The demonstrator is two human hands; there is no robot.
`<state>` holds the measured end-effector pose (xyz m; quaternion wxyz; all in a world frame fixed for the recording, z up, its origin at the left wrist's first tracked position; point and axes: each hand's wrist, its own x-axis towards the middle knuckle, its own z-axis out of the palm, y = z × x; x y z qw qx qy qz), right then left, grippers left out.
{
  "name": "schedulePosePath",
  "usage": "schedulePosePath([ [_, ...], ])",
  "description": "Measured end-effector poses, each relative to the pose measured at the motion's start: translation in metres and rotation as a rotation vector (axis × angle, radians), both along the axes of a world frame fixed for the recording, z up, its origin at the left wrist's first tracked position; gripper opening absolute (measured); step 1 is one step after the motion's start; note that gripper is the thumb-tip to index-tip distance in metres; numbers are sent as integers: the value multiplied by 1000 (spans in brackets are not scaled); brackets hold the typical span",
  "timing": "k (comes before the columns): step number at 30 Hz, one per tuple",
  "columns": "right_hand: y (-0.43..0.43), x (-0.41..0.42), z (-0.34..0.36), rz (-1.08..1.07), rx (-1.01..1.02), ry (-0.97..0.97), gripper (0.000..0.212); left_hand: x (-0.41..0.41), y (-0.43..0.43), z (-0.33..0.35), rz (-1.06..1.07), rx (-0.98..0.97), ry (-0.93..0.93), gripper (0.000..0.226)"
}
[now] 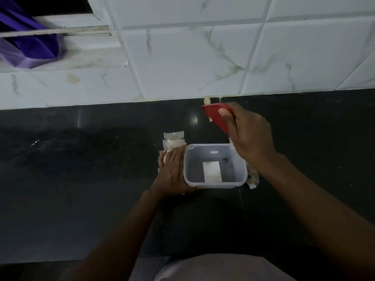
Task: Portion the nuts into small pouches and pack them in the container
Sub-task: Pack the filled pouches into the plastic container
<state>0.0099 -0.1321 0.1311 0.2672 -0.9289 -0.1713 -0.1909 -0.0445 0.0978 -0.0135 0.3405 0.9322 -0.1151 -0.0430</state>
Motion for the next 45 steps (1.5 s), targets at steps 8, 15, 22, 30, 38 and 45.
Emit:
schedulePosePath([
  [8,5,19,22,-84,41,-110,41,4,-4,38,42,-100,57,137],
  [15,22,33,22,-157,559,228,44,42,-23,75,251,-729,267,56],
  [22,21,46,11,-333,1073,609,36,48,-21,76,366,-933,368,45],
  [30,8,48,-15,-211,1267,936,21,75,-3,83,670,-1231,366,34],
  [38,18,96,-54,-298,716,936,16,139,41,75,659,-864,305,45],
  [45,37,144,-88,-341,644,946,18,193,65,58,622,-477,293,39],
])
